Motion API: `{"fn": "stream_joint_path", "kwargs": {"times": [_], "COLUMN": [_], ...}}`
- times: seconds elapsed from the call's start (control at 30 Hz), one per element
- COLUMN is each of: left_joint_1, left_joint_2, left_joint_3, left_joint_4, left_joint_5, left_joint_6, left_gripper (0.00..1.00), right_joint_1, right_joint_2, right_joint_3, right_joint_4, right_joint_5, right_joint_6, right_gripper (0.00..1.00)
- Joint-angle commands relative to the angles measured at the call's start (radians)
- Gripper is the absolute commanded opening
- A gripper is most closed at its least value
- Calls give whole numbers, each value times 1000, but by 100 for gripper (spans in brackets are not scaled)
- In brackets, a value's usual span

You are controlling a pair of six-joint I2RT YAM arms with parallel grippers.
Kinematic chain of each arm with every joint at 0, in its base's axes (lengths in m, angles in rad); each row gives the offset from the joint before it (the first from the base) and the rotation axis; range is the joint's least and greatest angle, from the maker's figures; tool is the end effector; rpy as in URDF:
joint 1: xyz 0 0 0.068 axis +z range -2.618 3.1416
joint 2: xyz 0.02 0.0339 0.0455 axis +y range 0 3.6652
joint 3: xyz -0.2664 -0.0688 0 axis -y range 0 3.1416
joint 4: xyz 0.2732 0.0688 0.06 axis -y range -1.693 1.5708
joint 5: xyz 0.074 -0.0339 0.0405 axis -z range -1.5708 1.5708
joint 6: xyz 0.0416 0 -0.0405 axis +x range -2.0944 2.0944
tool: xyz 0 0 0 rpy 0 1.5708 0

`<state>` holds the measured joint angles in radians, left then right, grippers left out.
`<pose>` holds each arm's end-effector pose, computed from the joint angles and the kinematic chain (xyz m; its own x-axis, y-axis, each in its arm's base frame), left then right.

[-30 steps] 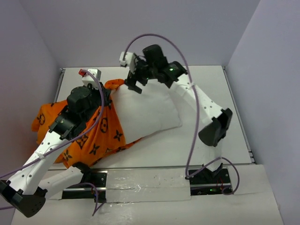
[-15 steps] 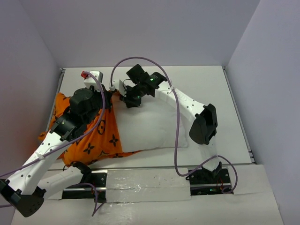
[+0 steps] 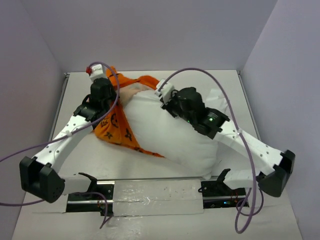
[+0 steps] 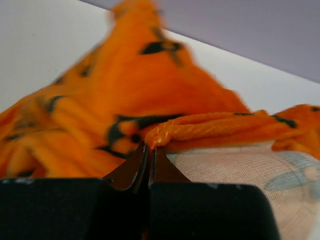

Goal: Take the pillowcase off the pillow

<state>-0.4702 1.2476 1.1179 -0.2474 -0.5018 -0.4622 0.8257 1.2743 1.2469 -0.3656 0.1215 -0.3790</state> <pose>0.2915 -0.1257 0.3496 -0.2932 -0.2895 -0.9112 -0.1477 0.9553 -0.2561 0.2230 0.2343 0.3766 0.0006 -0.5410 -0.8410 -0.7034 0.5976 -0.3849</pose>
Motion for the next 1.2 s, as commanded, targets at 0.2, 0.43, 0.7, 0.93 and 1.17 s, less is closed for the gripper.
{"fn": "stream_joint_path", "kwargs": {"times": [0.2,0.43,0.7,0.93,1.17], "left_joint_1": [486,570,705,745,639], "left_joint_2": [324,550,629,621,532], "left_joint_3": [222,364,491,480,378], "left_joint_4": [48,17,-34,-21,121], "left_joint_5": [-43,14,54,41,279], "left_joint_6": [-95,-87,-99,-32,63], "left_gripper": [0,0,0,0,0], "right_joint_1": [-197,-312,-470,-566,-573], "right_joint_2": [-275,-417,-397,-334,-193], "right_joint_3": [-7,38,225,382,349], "right_joint_4": [194,172,116,50,-151], "right_joint_5": [431,530,552,658,170], "right_joint_6": [17,20,54,73,288], "right_gripper": [0,0,0,0,0]}}
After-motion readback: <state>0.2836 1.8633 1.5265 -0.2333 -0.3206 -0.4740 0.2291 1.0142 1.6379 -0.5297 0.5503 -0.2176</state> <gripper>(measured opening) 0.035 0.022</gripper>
